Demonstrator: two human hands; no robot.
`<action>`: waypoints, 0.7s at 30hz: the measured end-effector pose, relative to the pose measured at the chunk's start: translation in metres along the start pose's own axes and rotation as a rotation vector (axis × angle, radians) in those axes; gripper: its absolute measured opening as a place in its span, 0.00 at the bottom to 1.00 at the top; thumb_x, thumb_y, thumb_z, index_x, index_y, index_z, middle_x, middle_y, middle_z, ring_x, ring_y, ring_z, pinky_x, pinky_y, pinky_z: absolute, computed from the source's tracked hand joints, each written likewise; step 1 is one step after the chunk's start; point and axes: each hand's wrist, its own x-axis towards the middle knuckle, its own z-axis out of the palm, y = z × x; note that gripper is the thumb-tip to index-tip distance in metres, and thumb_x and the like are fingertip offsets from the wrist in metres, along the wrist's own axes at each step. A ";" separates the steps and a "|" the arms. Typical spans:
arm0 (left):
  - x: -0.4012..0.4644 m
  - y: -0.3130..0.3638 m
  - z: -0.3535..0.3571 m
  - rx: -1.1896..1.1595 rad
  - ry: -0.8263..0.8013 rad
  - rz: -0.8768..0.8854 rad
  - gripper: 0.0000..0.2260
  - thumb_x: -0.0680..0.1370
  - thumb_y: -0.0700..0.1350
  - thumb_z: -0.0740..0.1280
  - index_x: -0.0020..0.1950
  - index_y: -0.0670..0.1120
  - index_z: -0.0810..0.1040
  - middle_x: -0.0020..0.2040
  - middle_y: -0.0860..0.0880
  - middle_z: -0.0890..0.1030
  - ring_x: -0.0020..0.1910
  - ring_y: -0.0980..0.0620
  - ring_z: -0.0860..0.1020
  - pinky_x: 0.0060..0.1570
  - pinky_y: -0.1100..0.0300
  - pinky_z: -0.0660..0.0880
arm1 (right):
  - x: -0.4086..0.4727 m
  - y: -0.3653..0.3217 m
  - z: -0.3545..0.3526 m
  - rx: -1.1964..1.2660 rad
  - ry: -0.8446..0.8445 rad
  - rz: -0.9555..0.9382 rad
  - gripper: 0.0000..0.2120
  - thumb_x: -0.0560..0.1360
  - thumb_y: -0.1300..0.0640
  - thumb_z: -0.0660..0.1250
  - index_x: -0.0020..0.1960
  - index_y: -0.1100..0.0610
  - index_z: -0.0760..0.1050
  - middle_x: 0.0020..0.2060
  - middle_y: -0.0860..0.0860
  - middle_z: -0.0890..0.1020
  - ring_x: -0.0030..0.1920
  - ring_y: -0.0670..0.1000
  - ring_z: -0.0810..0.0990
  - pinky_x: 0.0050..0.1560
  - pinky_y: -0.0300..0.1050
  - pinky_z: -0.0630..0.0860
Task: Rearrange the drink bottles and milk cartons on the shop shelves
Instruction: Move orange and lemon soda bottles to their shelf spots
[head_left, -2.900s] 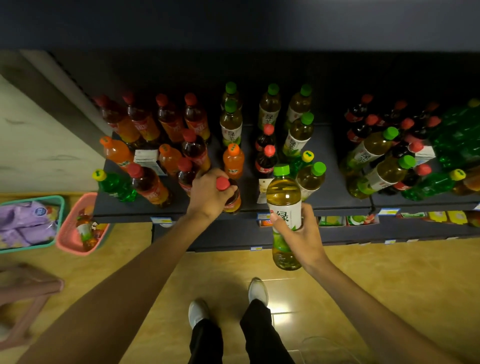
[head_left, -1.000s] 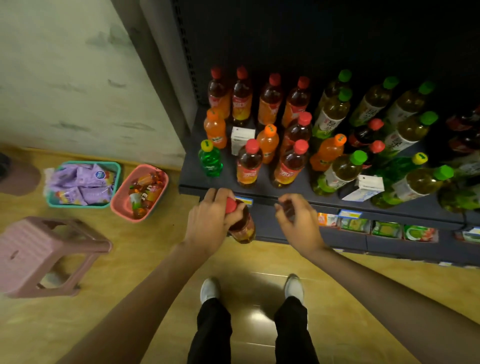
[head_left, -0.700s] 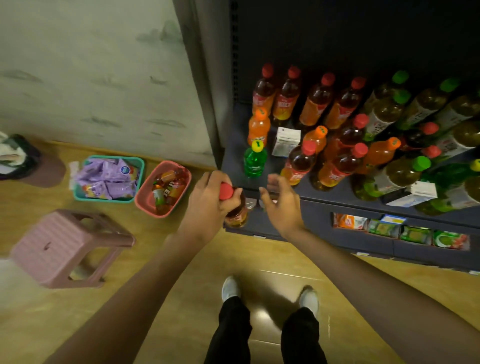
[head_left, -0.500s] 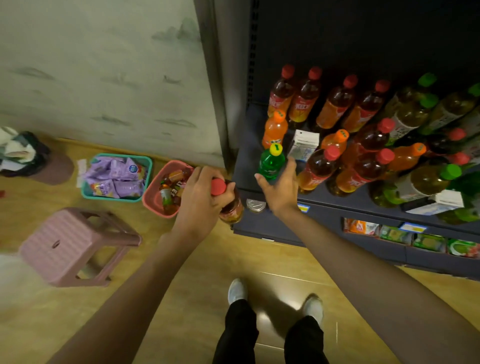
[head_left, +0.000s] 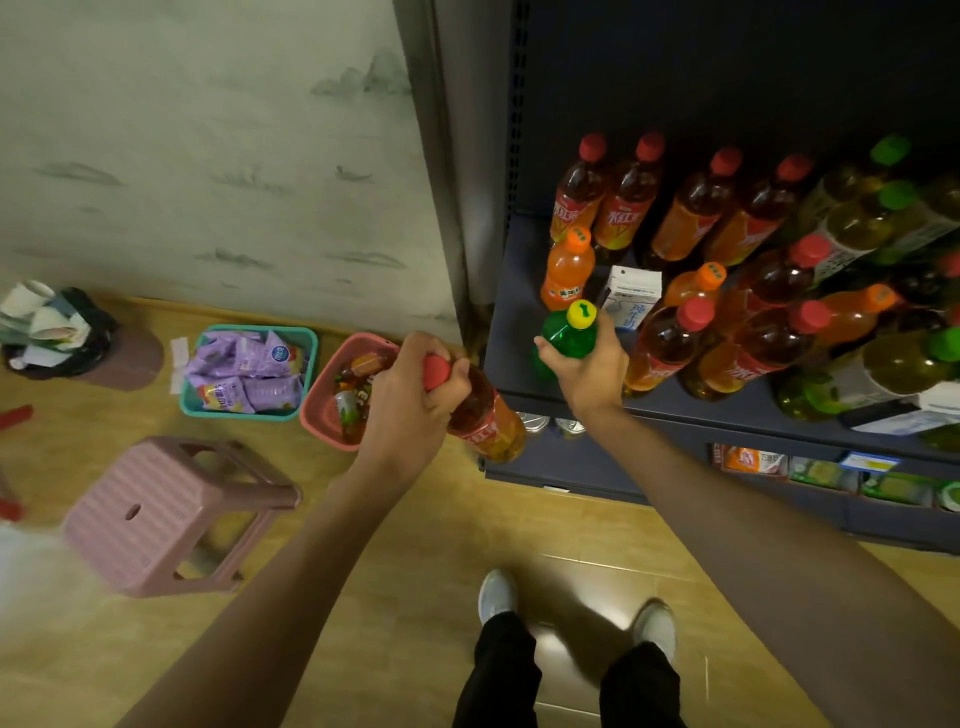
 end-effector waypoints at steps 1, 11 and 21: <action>0.001 0.003 0.000 -0.007 -0.005 -0.009 0.05 0.79 0.42 0.68 0.50 0.43 0.72 0.42 0.54 0.77 0.40 0.72 0.75 0.37 0.76 0.70 | -0.007 -0.004 -0.007 0.048 0.018 -0.042 0.24 0.66 0.55 0.80 0.58 0.61 0.76 0.49 0.55 0.83 0.49 0.49 0.80 0.51 0.34 0.76; 0.017 0.027 0.013 -0.403 0.133 -0.301 0.04 0.74 0.49 0.71 0.46 0.57 0.76 0.47 0.49 0.80 0.51 0.46 0.80 0.52 0.43 0.80 | -0.054 -0.071 -0.085 0.652 0.156 0.063 0.23 0.68 0.61 0.71 0.62 0.59 0.73 0.45 0.48 0.80 0.44 0.44 0.80 0.46 0.38 0.77; 0.056 0.055 0.080 -0.315 0.034 -0.157 0.03 0.78 0.42 0.66 0.50 0.46 0.73 0.46 0.50 0.81 0.46 0.54 0.78 0.44 0.62 0.72 | -0.064 -0.053 -0.164 0.578 0.213 0.123 0.05 0.79 0.58 0.68 0.45 0.52 0.75 0.33 0.41 0.79 0.35 0.39 0.77 0.38 0.33 0.74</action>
